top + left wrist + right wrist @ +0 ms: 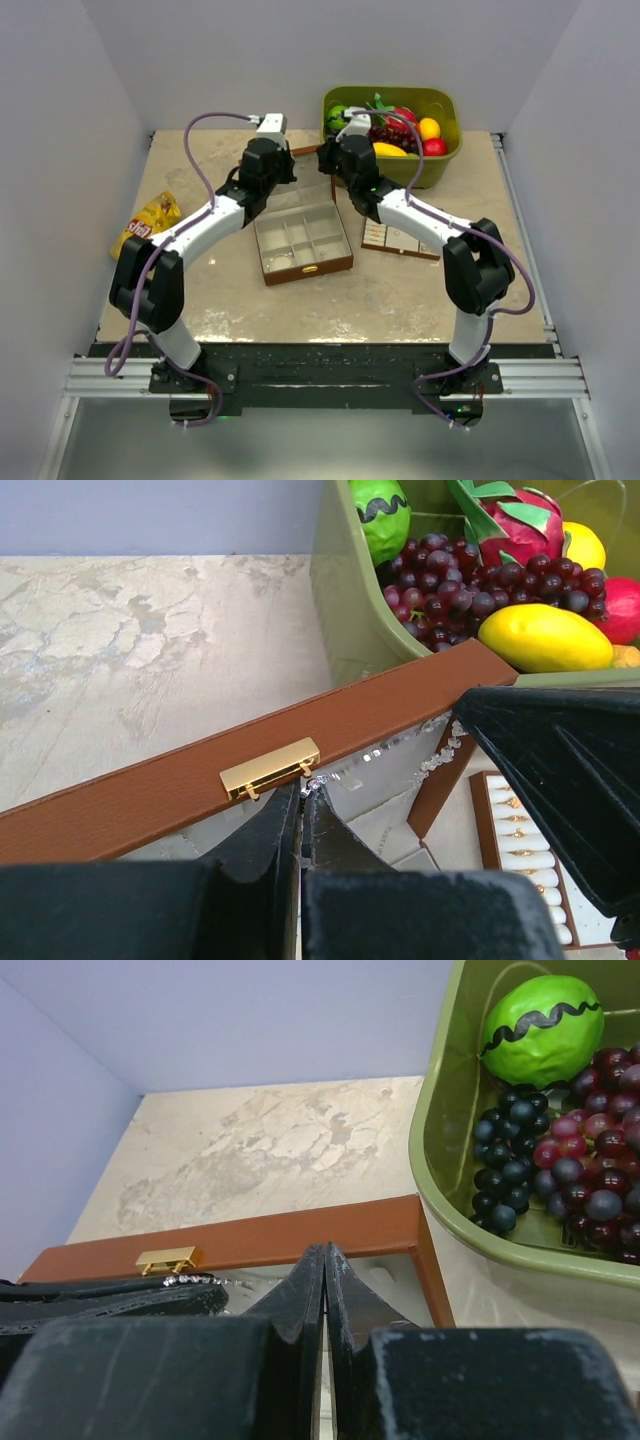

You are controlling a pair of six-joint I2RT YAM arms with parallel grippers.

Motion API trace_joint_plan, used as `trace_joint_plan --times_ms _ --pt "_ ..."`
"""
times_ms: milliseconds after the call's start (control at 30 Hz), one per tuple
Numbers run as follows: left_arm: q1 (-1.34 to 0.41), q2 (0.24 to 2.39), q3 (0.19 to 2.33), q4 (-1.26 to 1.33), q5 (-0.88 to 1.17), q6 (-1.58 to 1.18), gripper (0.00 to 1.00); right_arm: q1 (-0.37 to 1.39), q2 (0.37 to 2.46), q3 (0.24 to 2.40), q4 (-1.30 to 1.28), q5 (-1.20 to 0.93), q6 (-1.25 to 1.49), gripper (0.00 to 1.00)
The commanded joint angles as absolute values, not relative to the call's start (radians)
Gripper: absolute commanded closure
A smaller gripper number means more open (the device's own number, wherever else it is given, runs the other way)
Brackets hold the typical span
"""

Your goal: Organize the mixed jewelry

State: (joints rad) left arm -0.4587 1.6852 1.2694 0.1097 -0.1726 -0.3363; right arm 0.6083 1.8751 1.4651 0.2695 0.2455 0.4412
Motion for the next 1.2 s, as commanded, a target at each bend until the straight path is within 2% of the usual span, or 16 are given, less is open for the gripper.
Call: trace_joint_plan --times_ms 0,467,567,633,700,833,967,1067,1167 --pt "-0.453 1.709 1.273 0.153 -0.202 -0.359 1.0 0.603 1.89 1.45 0.359 0.285 0.479 0.97" --pt "-0.453 1.747 1.233 0.147 -0.195 -0.385 1.0 0.603 1.928 1.404 0.377 0.268 0.499 0.97" --pt "-0.453 1.749 1.227 0.144 -0.175 -0.388 1.0 0.601 1.921 1.391 0.377 0.261 0.502 0.94" --pt "-0.453 1.75 1.22 0.141 -0.157 -0.396 0.99 0.601 1.905 1.358 0.391 0.255 0.512 0.87" --pt "-0.454 1.741 1.203 0.15 -0.126 -0.4 0.91 0.603 1.872 1.31 0.413 0.25 0.523 0.81" --pt "-0.465 1.712 1.171 0.16 -0.051 -0.397 0.77 0.603 1.819 1.238 0.407 0.23 0.534 0.77" --pt "-0.479 1.649 1.112 0.158 -0.017 -0.387 0.51 0.603 1.75 1.154 0.387 0.222 0.531 0.75" --pt "-0.48 1.586 1.059 0.163 -0.02 -0.394 0.38 0.601 1.726 1.125 0.353 0.21 0.528 0.72" --pt "-0.482 1.524 1.032 0.15 -0.028 -0.388 0.33 0.601 1.704 1.098 0.292 0.195 0.531 0.7"
